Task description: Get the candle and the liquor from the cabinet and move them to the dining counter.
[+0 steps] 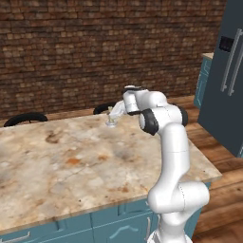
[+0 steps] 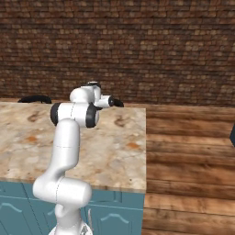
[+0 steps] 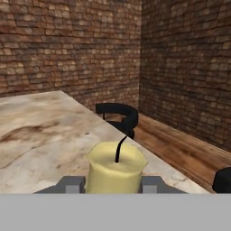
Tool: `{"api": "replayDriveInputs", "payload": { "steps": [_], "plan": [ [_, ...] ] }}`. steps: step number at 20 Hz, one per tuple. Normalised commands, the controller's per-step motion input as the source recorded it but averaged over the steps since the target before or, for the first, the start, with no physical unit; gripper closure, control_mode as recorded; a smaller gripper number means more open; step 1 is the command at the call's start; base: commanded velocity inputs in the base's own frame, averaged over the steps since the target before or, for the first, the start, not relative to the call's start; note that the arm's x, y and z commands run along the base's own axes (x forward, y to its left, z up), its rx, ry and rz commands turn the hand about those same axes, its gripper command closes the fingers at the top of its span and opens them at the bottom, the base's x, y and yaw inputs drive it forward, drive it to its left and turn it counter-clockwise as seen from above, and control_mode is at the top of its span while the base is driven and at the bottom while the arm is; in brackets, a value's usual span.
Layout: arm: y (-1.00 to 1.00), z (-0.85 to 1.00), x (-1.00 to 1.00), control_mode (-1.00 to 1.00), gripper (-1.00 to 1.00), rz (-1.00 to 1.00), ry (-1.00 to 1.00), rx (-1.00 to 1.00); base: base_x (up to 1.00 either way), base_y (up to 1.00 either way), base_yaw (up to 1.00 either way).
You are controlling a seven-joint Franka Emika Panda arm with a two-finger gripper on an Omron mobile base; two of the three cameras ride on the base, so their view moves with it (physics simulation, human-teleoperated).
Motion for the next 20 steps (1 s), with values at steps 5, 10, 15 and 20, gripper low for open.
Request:
{"api": "replayDriveInputs", "payload": {
  "steps": [5,10,15,20],
  "plan": [
    [0.0,0.0,0.0,-1.0,-1.0,0.0,0.0,0.0,0.0,0.0,0.0],
    [-0.01,0.0,0.0,-1.0,-1.0,0.0,0.0,0.0,0.0,0.0,0.0],
    [-0.08,0.27,-0.19,-1.0,-1.0,0.0,0.0,0.0,0.0,0.0,0.0],
    [0.0,0.61,-0.39,-1.0,-1.0,-0.01,0.0,0.0,0.0,0.0,0.0]
  ]
}}
